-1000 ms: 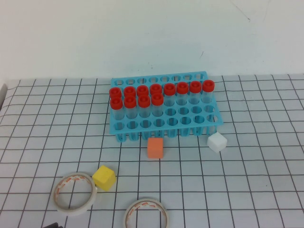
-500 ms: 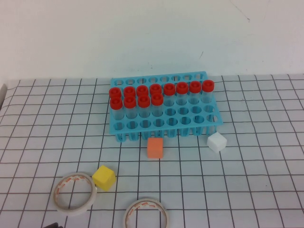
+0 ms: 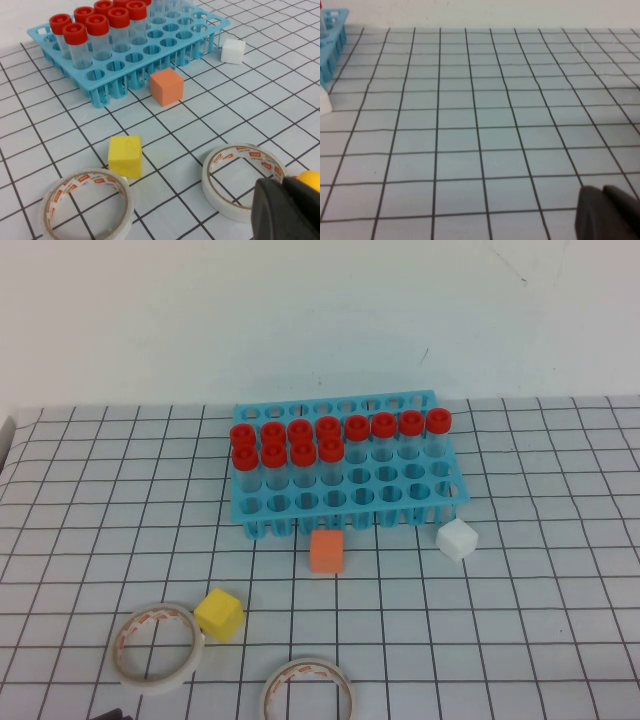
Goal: Place the test tubes
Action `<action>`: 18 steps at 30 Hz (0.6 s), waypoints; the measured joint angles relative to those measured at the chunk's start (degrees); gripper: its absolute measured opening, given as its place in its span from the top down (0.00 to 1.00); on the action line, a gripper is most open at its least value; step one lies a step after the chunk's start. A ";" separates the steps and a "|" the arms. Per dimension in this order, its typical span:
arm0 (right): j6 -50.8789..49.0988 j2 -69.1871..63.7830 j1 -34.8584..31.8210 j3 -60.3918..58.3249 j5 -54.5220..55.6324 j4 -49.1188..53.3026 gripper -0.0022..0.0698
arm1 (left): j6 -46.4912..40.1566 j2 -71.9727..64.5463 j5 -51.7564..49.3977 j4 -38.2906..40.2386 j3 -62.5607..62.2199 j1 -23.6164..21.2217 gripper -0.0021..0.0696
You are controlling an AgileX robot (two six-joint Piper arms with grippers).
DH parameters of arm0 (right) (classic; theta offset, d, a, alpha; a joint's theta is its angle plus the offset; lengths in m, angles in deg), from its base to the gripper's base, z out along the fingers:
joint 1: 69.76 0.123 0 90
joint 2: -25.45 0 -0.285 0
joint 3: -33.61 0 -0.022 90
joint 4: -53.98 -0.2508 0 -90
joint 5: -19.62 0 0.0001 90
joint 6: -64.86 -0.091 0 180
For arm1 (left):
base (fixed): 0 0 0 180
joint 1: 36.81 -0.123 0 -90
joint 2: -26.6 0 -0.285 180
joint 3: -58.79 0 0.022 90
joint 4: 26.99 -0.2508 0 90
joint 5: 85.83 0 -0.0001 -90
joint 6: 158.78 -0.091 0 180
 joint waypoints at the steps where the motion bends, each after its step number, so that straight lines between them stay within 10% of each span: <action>1: -0.10 0.11 0.00 0.00 -0.63 0.00 0.97 | 0.00 0.00 0.00 0.00 0.00 0.00 0.97; 18: -0.38 0.23 0.00 0.32 -2.13 0.24 0.97 | 0.00 0.00 0.00 0.00 0.00 0.00 0.97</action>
